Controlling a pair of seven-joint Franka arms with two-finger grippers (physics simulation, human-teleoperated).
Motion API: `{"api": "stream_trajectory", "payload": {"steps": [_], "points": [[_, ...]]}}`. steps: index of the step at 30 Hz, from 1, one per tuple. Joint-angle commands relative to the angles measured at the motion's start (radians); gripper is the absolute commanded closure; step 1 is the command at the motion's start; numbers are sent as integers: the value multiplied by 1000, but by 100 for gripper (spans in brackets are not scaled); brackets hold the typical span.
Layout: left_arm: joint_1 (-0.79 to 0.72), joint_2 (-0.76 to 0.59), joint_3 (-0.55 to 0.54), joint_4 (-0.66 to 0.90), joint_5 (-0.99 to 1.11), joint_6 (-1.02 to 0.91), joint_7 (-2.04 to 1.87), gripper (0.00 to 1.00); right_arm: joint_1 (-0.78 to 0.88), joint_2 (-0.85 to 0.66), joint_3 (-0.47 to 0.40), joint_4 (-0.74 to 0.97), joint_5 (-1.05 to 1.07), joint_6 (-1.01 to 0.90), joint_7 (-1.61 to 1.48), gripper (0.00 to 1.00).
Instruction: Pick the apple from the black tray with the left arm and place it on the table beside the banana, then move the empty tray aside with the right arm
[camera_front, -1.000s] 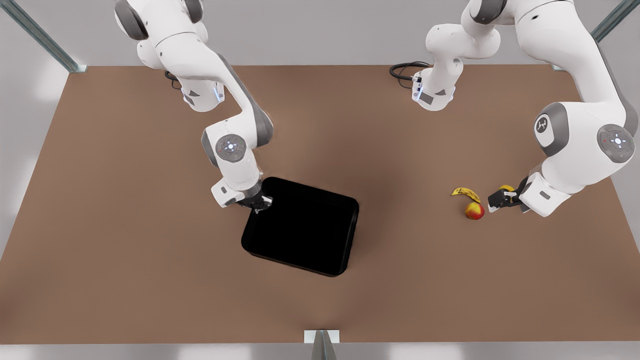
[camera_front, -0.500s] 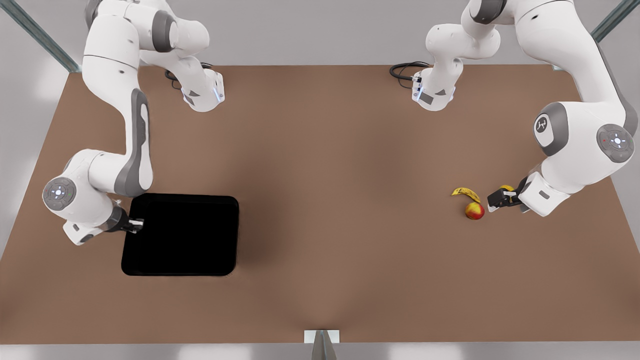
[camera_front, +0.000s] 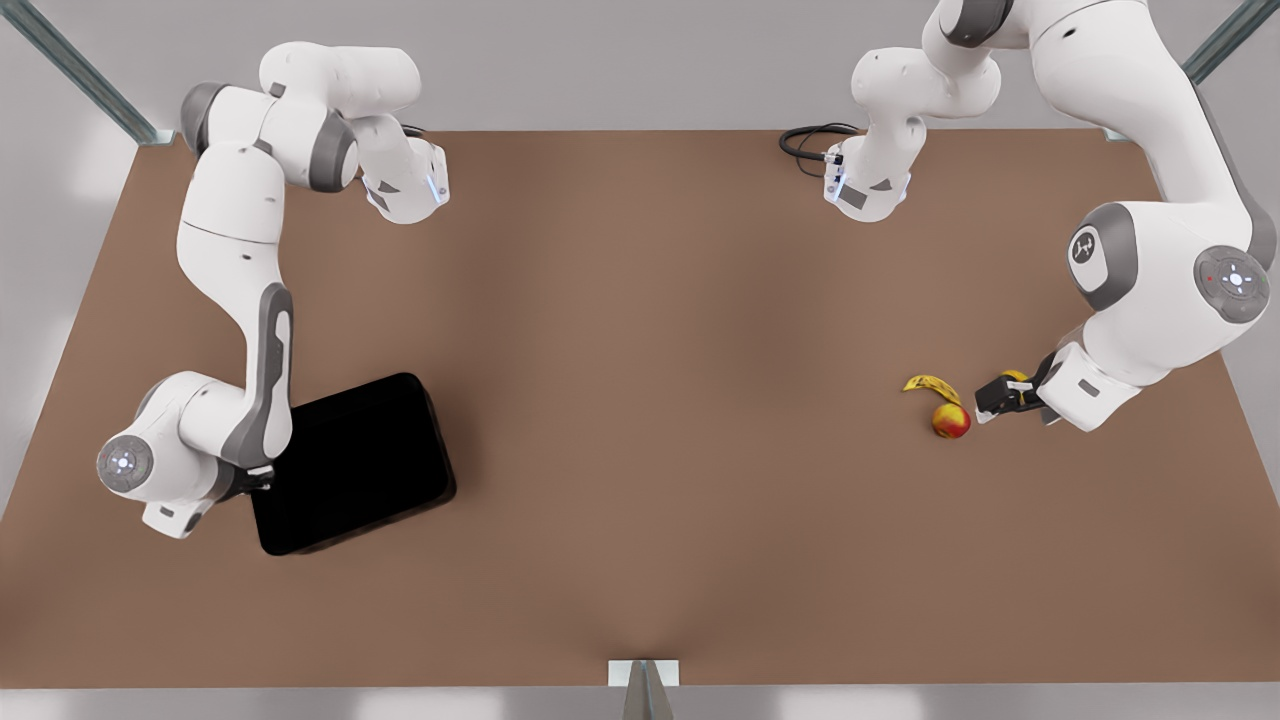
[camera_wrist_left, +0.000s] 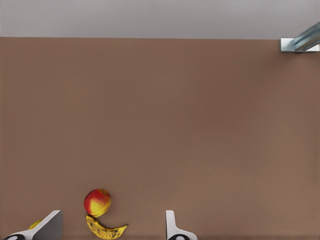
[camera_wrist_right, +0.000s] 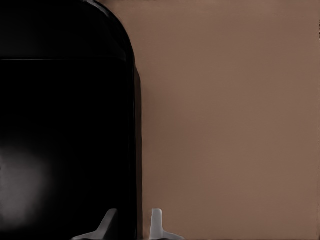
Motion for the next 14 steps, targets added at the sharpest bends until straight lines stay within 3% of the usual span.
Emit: {"api": "stream_trajectory", "payload": {"steps": [1, 2, 5, 6, 7, 8, 12, 14], "points": [[0, 0, 0, 1, 2, -1, 1, 0, 0, -4, 0, 13, 20, 23, -385, 7], [0, 0, 0, 1, 2, -1, 1, 0, 2, -20, -2, 29, 41, 11, -383, 0], [0, -1, 0, 1, 2, -1, 1, 0, 20, -186, 93, 49, 78, -118, -201, 0], [0, -1, 0, 1, 2, -1, 1, 0, 9, -252, 173, 50, -12, -138, -98, 0], [0, -1, -1, 1, 2, -1, 1, 0, -86, -327, 365, 49, -163, -138, 43, 0], [0, -1, -1, 1, 2, -1, 1, 0, -129, -341, 440, 49, -240, -139, 117, 0], [0, -4, -3, 1, 2, -1, 1, 0, -153, -346, 469, 49, -241, -177, 213, 0], [0, -8, -4, 1, 2, -1, -1, 0, -147, -347, 469, 49, -237, -276, 439, 0]]}}
